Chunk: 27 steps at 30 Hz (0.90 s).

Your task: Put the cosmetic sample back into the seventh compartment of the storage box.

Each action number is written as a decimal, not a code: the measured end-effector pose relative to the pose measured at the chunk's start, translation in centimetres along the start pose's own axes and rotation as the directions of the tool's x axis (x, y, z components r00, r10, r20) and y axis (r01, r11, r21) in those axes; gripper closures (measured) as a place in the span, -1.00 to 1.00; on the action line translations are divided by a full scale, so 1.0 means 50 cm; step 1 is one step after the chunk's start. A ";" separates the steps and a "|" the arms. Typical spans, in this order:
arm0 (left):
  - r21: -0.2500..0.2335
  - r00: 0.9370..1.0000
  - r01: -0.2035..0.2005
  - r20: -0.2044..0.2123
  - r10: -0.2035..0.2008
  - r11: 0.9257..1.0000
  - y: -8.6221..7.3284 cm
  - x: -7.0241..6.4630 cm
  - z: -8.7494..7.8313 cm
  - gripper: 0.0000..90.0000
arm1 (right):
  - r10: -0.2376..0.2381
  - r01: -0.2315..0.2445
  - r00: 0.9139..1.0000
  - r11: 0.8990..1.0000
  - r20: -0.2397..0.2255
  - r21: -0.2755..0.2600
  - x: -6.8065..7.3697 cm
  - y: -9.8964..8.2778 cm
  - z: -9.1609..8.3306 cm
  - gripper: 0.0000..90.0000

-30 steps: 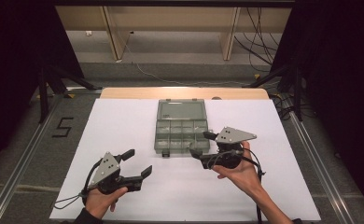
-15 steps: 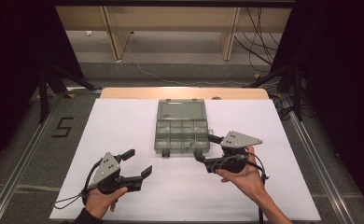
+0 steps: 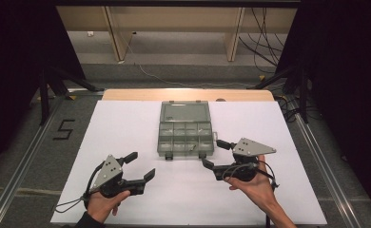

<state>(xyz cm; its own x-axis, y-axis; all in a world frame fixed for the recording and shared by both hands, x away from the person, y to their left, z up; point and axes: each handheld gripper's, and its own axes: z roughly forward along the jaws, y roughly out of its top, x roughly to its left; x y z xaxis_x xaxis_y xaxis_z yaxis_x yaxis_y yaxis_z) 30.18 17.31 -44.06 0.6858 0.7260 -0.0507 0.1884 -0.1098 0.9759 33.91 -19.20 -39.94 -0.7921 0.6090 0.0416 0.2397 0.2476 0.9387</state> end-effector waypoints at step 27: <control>0.005 1.000 0.000 0.007 0.000 1.000 0.000 -0.002 0.000 -0.65 | 0.023 -0.022 0.999 0.999 0.028 -0.035 0.010 -0.039 -0.034 -0.60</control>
<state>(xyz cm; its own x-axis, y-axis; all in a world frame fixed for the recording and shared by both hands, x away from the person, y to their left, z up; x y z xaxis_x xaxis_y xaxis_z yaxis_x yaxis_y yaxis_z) 30.09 17.26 -44.07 0.6907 0.7213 -0.0520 0.1916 -0.1133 0.9749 32.07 -20.66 -41.17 -0.7704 0.6353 0.0535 0.2369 0.2074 0.9491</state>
